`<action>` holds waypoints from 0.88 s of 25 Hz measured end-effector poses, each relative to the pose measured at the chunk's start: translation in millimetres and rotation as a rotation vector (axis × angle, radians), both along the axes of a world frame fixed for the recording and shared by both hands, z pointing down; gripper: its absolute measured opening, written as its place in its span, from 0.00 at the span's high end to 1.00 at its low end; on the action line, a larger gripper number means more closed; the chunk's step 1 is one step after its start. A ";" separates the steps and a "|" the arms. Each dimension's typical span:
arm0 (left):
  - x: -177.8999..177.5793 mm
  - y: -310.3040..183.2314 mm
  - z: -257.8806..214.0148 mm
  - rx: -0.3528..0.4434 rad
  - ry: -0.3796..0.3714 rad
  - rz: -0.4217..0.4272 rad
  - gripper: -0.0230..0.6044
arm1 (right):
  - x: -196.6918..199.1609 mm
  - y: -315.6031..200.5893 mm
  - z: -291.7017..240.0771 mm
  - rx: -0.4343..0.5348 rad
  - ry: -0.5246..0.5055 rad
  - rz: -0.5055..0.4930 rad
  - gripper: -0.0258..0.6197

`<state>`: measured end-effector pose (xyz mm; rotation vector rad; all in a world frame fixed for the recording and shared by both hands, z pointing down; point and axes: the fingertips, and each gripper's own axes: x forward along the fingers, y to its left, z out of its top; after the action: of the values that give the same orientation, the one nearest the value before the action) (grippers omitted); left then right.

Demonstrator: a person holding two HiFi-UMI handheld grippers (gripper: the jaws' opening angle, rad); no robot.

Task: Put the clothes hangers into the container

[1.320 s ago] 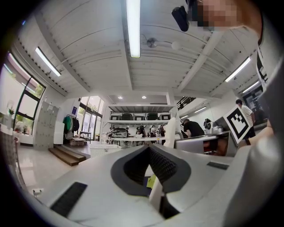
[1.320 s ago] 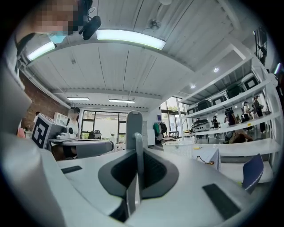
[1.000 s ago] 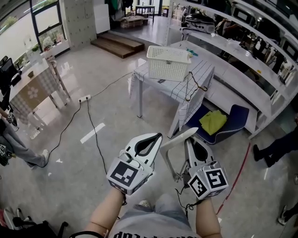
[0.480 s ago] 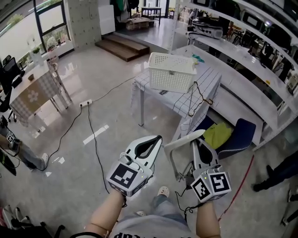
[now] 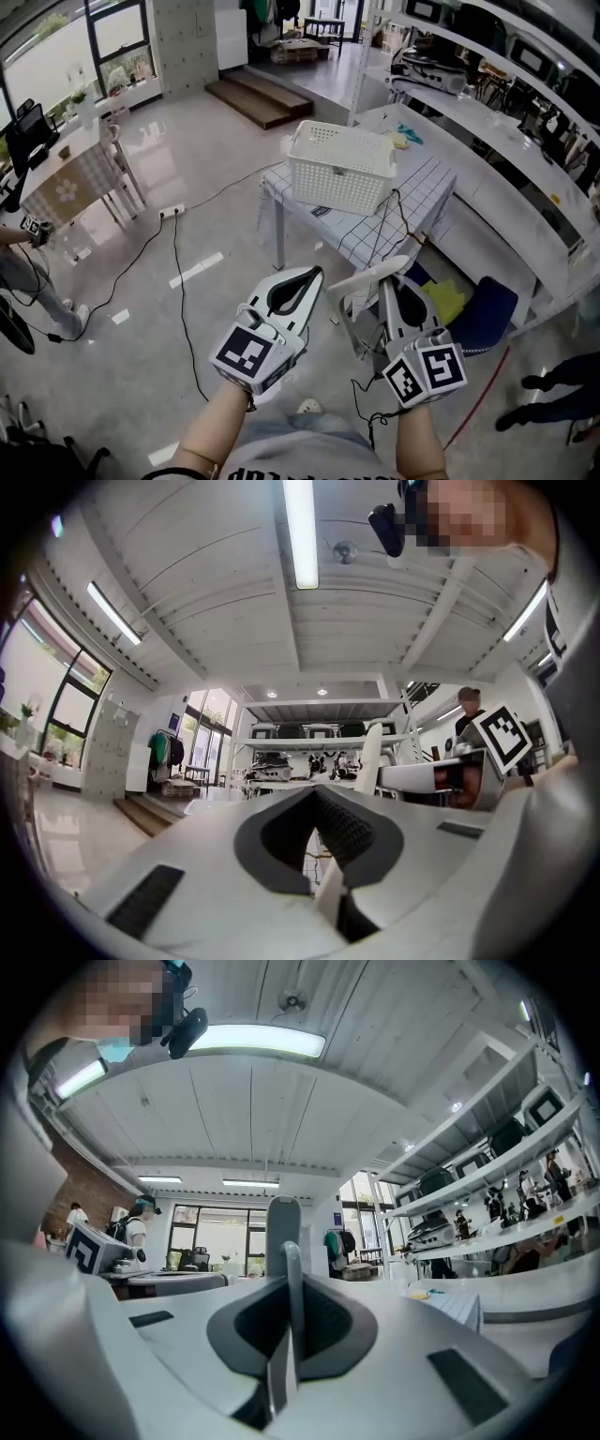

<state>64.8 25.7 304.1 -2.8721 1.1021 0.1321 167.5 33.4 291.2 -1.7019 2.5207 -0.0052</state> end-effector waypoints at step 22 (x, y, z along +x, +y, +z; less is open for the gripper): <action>-5.3 -151.5 12.7 -0.025 -0.021 0.082 0.95 | 13.9 -135.6 -5.7 0.017 -0.047 0.117 0.95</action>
<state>59.6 -125.8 316.7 -2.9349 0.9892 0.0919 181.4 -102.2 285.5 -1.8180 2.3776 -0.0152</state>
